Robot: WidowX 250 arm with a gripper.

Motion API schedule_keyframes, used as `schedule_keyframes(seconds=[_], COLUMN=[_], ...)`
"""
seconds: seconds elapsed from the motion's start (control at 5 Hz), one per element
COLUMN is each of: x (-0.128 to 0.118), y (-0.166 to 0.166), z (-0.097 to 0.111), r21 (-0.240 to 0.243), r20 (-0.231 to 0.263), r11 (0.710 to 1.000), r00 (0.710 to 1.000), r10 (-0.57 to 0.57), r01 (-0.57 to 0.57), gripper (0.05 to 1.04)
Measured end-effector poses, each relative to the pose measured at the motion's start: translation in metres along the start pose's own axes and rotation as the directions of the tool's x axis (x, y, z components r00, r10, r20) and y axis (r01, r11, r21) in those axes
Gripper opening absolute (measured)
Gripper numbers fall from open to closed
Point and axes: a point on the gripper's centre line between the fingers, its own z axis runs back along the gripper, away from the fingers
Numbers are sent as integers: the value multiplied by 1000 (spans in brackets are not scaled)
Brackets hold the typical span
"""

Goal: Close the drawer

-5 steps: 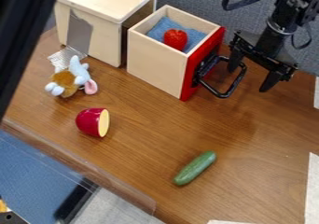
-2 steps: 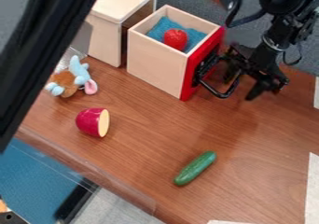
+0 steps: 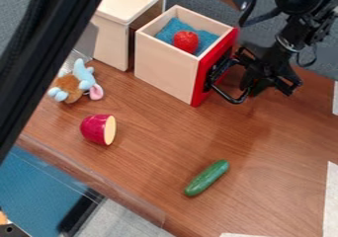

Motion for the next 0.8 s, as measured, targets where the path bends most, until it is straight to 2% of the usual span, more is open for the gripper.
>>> schedule_keyframes(seconds=[0.2, 0.8], x=[2, 4], y=[12, 31], z=[-3, -9], r21=[22, 62], r20=[-2, -13], r11=[999, 996], r00=[999, 997], r10=[41, 70], r01=[-41, -69], gripper=[112, 111])
